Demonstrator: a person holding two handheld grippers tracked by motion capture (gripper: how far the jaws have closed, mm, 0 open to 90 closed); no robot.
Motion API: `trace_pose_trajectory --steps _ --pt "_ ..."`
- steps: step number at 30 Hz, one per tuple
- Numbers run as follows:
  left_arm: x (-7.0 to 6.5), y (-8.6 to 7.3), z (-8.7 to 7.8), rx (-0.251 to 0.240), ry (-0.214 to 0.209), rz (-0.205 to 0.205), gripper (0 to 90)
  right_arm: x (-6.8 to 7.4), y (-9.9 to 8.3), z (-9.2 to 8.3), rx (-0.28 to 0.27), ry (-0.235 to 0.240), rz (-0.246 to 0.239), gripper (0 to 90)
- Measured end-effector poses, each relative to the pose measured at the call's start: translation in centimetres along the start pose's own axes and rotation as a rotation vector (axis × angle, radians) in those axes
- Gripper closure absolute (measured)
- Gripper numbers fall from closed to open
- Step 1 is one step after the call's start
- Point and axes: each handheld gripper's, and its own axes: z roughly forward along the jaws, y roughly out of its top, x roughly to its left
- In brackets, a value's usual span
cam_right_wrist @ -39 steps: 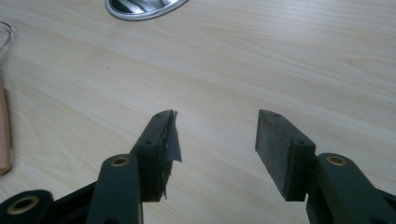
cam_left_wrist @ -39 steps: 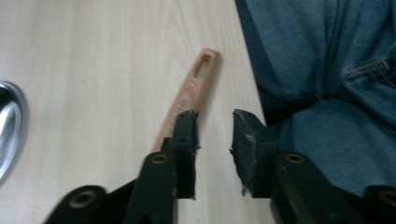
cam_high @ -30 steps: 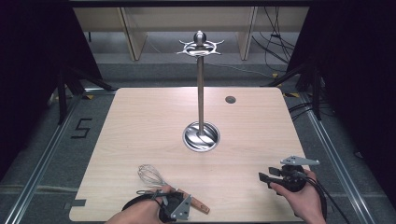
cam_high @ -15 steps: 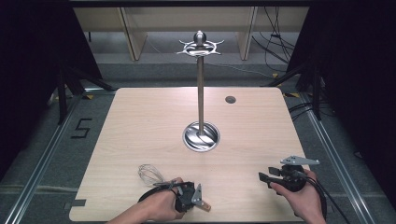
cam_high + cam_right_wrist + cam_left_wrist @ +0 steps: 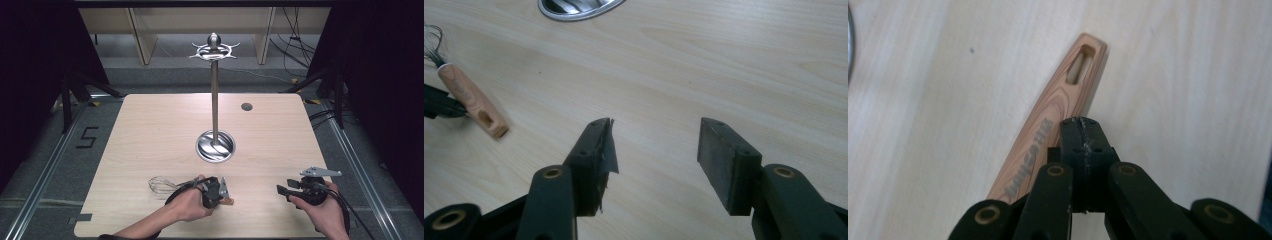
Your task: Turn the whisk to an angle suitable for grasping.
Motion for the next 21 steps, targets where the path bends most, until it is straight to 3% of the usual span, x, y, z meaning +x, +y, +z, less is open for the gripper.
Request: trace_pose_trajectory --steps 2,3,7,8,9,12,13,15,17,18,19,20,21 --pt "0.4 0.6 0.2 -0.009 0.0 -0.026 89.4 0.0 0.0 0.0 0.002 0.0 0.003 48.2" --pt "0.9 0.9 0.1 0.013 0.006 0.008 89.4 0.0 0.0 0.0 0.006 0.001 0.009 48.2" --pt "1.4 1.2 -0.2 -0.004 0.017 0.018 89.2 0.0 -0.1 -0.1 0.002 0.0 0.006 48.2" --pt "1.2 1.1 -0.4 -0.034 0.023 0.001 89.1 0.0 -0.1 -0.1 0.006 -0.001 0.018 48.2" --pt "1.2 0.9 -0.8 -0.039 0.025 0.013 88.4 -0.1 -0.1 -0.1 -0.001 0.009 0.012 48.2" --pt "1.3 0.2 -2.1 -0.056 0.03 0.035 79.5 -0.3 -0.2 -0.2 -0.001 -0.006 0.026 48.1" --pt "1.5 -0.1 -2.7 -0.055 0.039 0.051 71.5 -0.5 -0.3 -0.2 -0.003 -0.006 0.032 48.1" --pt "1.8 -0.8 -3.4 -0.069 0.053 0.027 68.3 -0.6 -0.3 -0.2 -0.004 -0.003 0.034 48.1" --pt "2.5 -1.2 -3.8 -0.044 0.059 0.024 61.4 -0.5 -0.4 -0.3 -0.002 0.006 0.061 48.1" --pt "3.2 -1.5 -4.0 0.008 0.075 0.018 48.8 -0.6 -0.4 -0.3 -0.001 -0.006 0.063 48.1" --pt "3.2 -1.5 -4.0 0.008 0.075 0.018 46.2 -0.6 -0.4 -0.3 -0.009 -0.004 0.069 48.1" --pt "3.5 -1.7 -3.9 0.029 0.09 0.025 46.2 -0.6 -0.4 -0.3 -0.009 -0.004 0.069 48.1" --pt "4.2 -1.9 -4.2 0.074 0.082 0.066 41.4 -0.9 -0.1 -0.3 -0.014 -0.013 0.032 48.1"
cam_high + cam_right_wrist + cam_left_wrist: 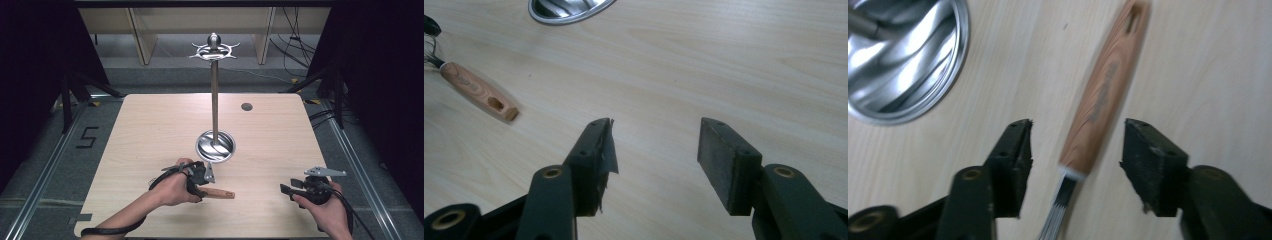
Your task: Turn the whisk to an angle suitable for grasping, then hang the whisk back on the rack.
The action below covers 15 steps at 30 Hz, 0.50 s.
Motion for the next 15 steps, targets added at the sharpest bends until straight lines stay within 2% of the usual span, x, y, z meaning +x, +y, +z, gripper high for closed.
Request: trace_pose_trajectory --steps 1,2,4,5,7,8,9,10,11,12,13,14,15 --pt "0.0 0.0 0.0 0.0 0.0 0.0 40.3 0.0 0.0 0.0 0.0 0.0 0.0 48.1" --pt "0.4 -0.2 -0.1 -0.001 -0.036 -0.008 39.3 0.1 0.1 0.0 -0.001 -0.001 -0.007 48.0" --pt "0.4 -0.3 -0.2 -0.008 -0.042 -0.016 39.0 0.1 0.2 0.0 0.0 0.005 -0.007 48.0" --pt "0.6 -0.2 -0.1 -0.007 -0.047 0.004 37.6 0.2 0.2 0.0 -0.004 -0.006 -0.015 48.0" --pt "0.6 -0.1 0.0 -0.002 -0.051 0.013 36.5 0.2 0.2 0.0 -0.005 -0.003 -0.012 48.0" --pt "0.7 0.0 0.1 0.0 -0.053 0.024 35.6 0.4 0.1 0.2 -0.007 0.022 0.026 48.0" --pt "0.8 0.3 0.5 0.012 -0.076 0.055 35.6 0.4 0.1 0.2 -0.01 0.024 0.023 48.0" --pt "0.8 0.3 0.5 0.012 -0.076 0.055 36.0 0.4 0.1 0.2 -0.01 0.024 0.023 48.0" --pt "1.0 0.4 0.7 0.017 -0.086 0.071 36.0 0.4 0.2 0.0 0.008 0.007 0.019 48.0" --pt "1.1 0.6 0.9 0.022 -0.094 0.089 37.3 0.1 0.2 -0.1 0.005 -0.003 -0.015 48.0" --pt "1.2 0.8 1.1 0.035 -0.099 0.125 40.8 0.1 0.2 0.0 -0.006 -0.001 -0.025 48.0" --pt "1.2 0.9 1.2 0.041 -0.106 0.141 41.6 0.4 0.1 0.0 0.002 0.005 0.019 48.1" --pt "1.2 0.9 1.2 0.041 -0.106 0.141 43.0 0.4 0.1 0.0 0.002 0.005 0.019 48.1"
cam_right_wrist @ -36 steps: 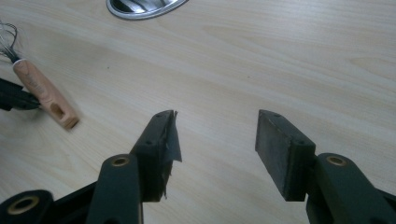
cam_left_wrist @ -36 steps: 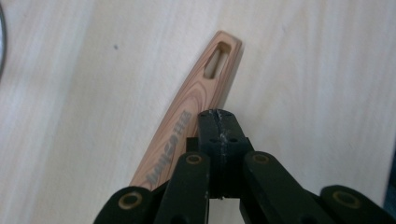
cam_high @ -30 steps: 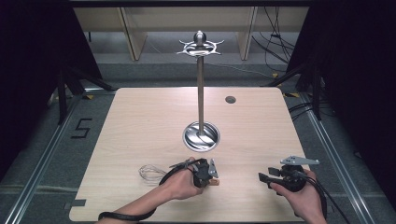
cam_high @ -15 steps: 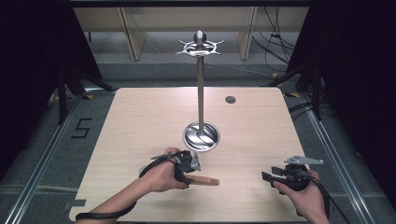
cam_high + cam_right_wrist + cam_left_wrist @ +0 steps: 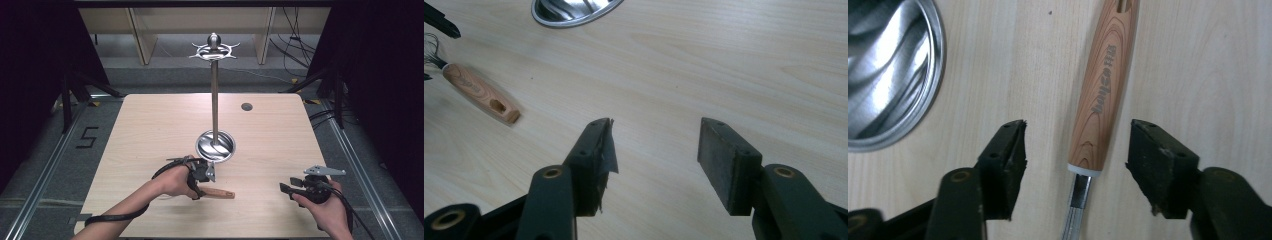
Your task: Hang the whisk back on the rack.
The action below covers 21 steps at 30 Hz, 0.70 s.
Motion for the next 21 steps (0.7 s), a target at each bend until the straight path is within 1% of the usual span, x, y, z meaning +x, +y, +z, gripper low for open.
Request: trace_pose_trajectory --steps 1,2,3,4,5,6,7,8,9,10,11,12,13,14,15,17,19,20,21 --pt "0.0 0.0 0.1 0.001 -0.008 0.013 43.0 0.0 -0.1 0.1 -0.006 0.014 -0.001 48.0" --pt "0.0 0.1 0.1 0.006 -0.019 0.018 44.2 -0.2 0.0 0.1 0.0 0.025 -0.019 48.1" --pt "0.0 0.1 0.2 0.014 -0.023 0.03 47.2 0.0 0.0 -0.1 0.003 0.001 -0.036 48.1" --pt "0.0 0.1 0.3 0.026 -0.03 0.041 47.7 0.2 0.0 -0.2 0.002 -0.001 -0.04 48.1" --pt "-0.1 0.1 0.5 0.026 -0.032 0.033 47.7 0.2 0.0 -0.2 0.002 -0.001 -0.04 48.1" --pt "0.0 0.1 0.6 0.047 -0.029 0.047 48.6 0.6 0.0 -0.2 0.016 0.0 -0.001 48.1" --pt "0.0 0.0 0.7 0.057 -0.029 0.052 50.5 0.2 0.1 0.1 -0.005 0.011 -0.043 48.1" --pt "0.0 0.0 0.9 0.063 -0.035 0.05 52.4 0.4 0.1 0.0 0.01 -0.007 -0.039 48.0" --pt "0.1 -0.1 1.0 0.064 -0.033 0.052 54.8 0.3 0.1 0.2 -0.005 -0.001 -0.057 48.1" --pt "0.0 -0.1 1.5 0.06 -0.038 0.035 55.7 0.3 0.1 0.2 0.005 -0.009 -0.053 48.0" --pt "0.0 -0.1 1.5 0.06 -0.038 0.035 56.3 0.3 0.1 0.2 0.005 -0.009 -0.053 48.0" --pt "0.1 -0.1 1.9 0.078 -0.048 0.043 56.8 0.3 0.0 0.3 0.012 0.01 -0.038 48.0" --pt "0.1 -0.1 1.9 0.078 -0.048 0.043 57.0 0.3 0.0 0.3 0.012 0.01 -0.038 48.0" --pt "0.2 0.2 2.2 0.08 -0.05 0.059 57.8 0.3 0.0 0.1 0.018 0.005 -0.031 48.0" --pt "0.1 0.4 2.4 0.087 -0.056 0.056 58.7 0.2 0.0 0.2 0.004 0.006 -0.038 48.0" --pt "0.1 0.5 2.6 0.091 -0.063 0.061 61.0 0.2 0.0 0.1 0.002 0.002 -0.039 48.1" --pt "0.0 0.8 2.9 0.106 -0.074 0.067 62.1 0.1 0.0 0.1 0.004 0.005 -0.037 48.0" --pt "0.0 1.1 2.9 0.118 -0.077 0.074 64.9 0.2 0.0 0.1 0.006 0.002 -0.04 48.0" --pt "0.0 1.1 2.9 0.128 -0.076 0.073 65.5 0.3 0.0 0.1 0.022 0.004 -0.023 48.0"
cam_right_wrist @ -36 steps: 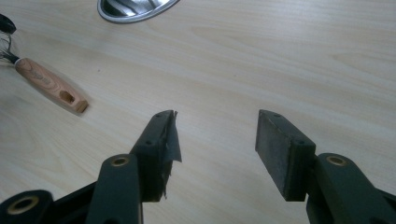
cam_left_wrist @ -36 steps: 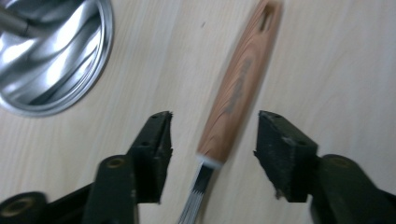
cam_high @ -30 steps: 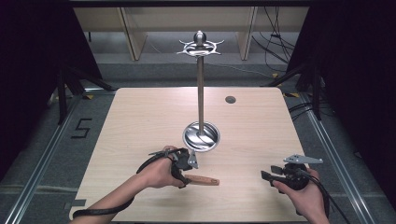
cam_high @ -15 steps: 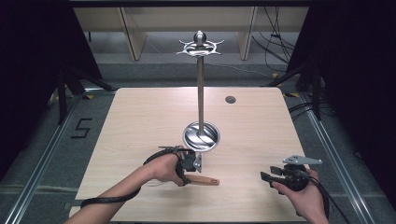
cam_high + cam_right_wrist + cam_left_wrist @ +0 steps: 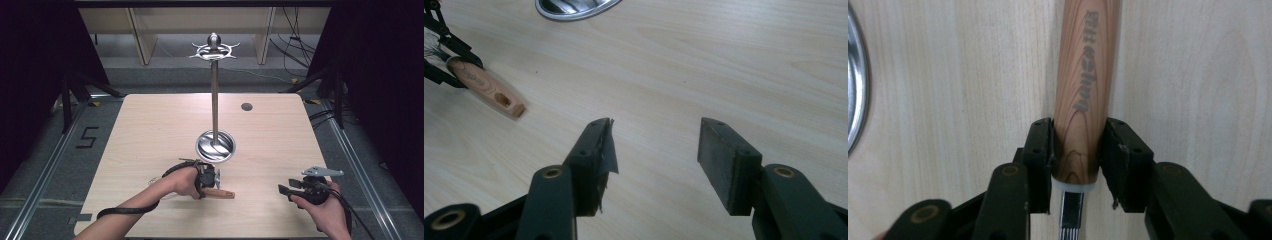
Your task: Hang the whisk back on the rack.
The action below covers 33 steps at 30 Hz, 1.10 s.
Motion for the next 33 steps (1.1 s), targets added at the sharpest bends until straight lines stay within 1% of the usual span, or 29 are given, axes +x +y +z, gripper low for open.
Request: trace_pose_trajectory --steps 1,2,3,5,6,7,8,9,10,11,12,13,14,15,16,17,18,19,20,21,22,23,24,25,26,29,31,32,33 --pt "0.0 0.0 0.0 0.005 -0.001 0.003 66.0 0.3 0.0 0.0 0.01 0.001 0.029 48.0" --pt "0.0 0.0 0.0 0.005 -0.001 0.003 66.6 0.3 0.0 0.0 0.01 0.001 0.029 48.0" --pt "-0.1 0.1 0.0 0.011 0.008 -0.006 66.9 0.2 0.0 0.0 0.004 -0.001 0.003 48.0" --pt "-0.3 0.1 -0.2 0.011 0.031 -0.019 67.9 0.2 0.0 0.0 0.002 0.001 0.007 48.0" --pt "-0.3 0.1 -0.2 0.011 0.031 -0.019 68.0 0.2 0.0 0.0 0.002 0.001 0.007 48.0" --pt "-0.4 0.1 -0.3 -0.008 0.033 -0.023 68.0 0.2 0.0 0.0 0.004 0.001 0.016 48.0" --pt "-0.5 0.0 -0.5 -0.032 0.041 -0.03 68.0 -0.1 0.0 0.0 -0.007 -0.005 -0.022 48.0" --pt "-0.6 -0.3 -1.0 -0.074 0.06 -0.051 68.1 -0.2 0.0 0.0 -0.008 -0.004 -0.024 48.1" --pt "-0.6 -0.4 -1.4 -0.094 0.071 -0.06 68.1 -0.1 0.0 0.0 -0.006 -0.005 -0.021 48.1" --pt "-0.7 -0.6 -1.8 -0.125 0.081 -0.079 68.1 0.2 0.0 0.0 0.009 0.004 0.021 48.1" --pt "-0.7 -0.6 -1.8 -0.125 0.081 -0.079 68.2 0.2 0.0 0.0 0.009 0.004 0.021 48.1" --pt "-0.8 -0.8 -2.3 -0.152 0.09 -0.094 68.2 0.2 0.0 0.0 0.001 0.007 0.014 48.1" --pt "-0.7 -1.0 -3.0 -0.162 0.099 -0.094 68.1 0.2 0.0 0.0 0.006 0.002 0.016 48.0" --pt "-1.0 -1.2 -3.3 -0.224 0.114 -0.134 68.2 0.2 0.0 0.0 0.005 0.001 0.016 48.1" --pt "-1.2 -1.6 -4.4 -0.3 0.141 -0.166 68.2 0.2 0.0 0.0 0.0 0.003 0.014 48.0" --pt "-1.2 -1.6 -4.4 -0.3 0.141 -0.166 68.2 0.2 0.0 0.0 0.0 0.003 0.014 48.0" --pt "-1.4 -2.3 -5.6 -0.37 0.165 -0.21 68.2 0.1 0.0 -0.1 -0.004 -0.012 0.006 48.0" --pt "-1.6 -2.6 -5.9 -0.428 0.18 -0.251 68.3 0.1 0.0 -0.1 -0.005 -0.013 0.007 48.1" --pt "-1.6 -2.6 -5.9 -0.428 0.18 -0.251 68.3 0.1 0.0 -0.1 -0.005 -0.013 0.007 48.1" --pt "-1.7 -3.3 -6.9 -0.487 0.211 -0.278 68.3 0.1 0.0 -0.1 -0.006 -0.013 0.002 48.0" --pt "-1.7 -3.3 -6.9 -0.487 0.211 -0.278 68.3 0.1 0.0 0.0 -0.002 0.002 0.011 48.1" --pt "-1.8 -3.6 -7.4 -0.52 0.232 -0.31 68.3 0.2 0.0 0.0 -0.001 0.003 0.02 48.1" --pt "-1.8 -4.0 -7.9 -0.535 0.253 -0.316 68.3 0.2 0.0 0.0 -0.001 0.003 0.02 48.1" --pt "-2.1 -4.5 -8.5 -0.617 0.277 -0.367 68.3 0.2 0.0 0.0 -0.001 0.0 0.012 48.0" --pt "-2.1 -4.5 -8.5 -0.617 0.277 -0.367 68.3 0.2 0.0 0.0 -0.001 0.0 0.012 48.0" --pt "-2.4 -5.2 -9.4 -0.671 0.333 -0.41 68.3 0.2 0.0 0.0 0.0 -0.001 0.013 48.1" --pt "-2.8 -5.5 -10.1 -0.728 0.375 -0.486 68.4 0.2 0.0 0.0 0.001 -0.005 0.007 48.0" --pt "-2.8 -5.5 -10.1 -0.728 0.375 -0.486 68.3 0.2 0.0 0.0 0.001 -0.005 0.007 48.0" --pt "-2.9 -5.5 -10.2 -0.754 0.393 -0.515 68.3 0.2 0.0 0.0 0.0 -0.005 0.007 48.0"
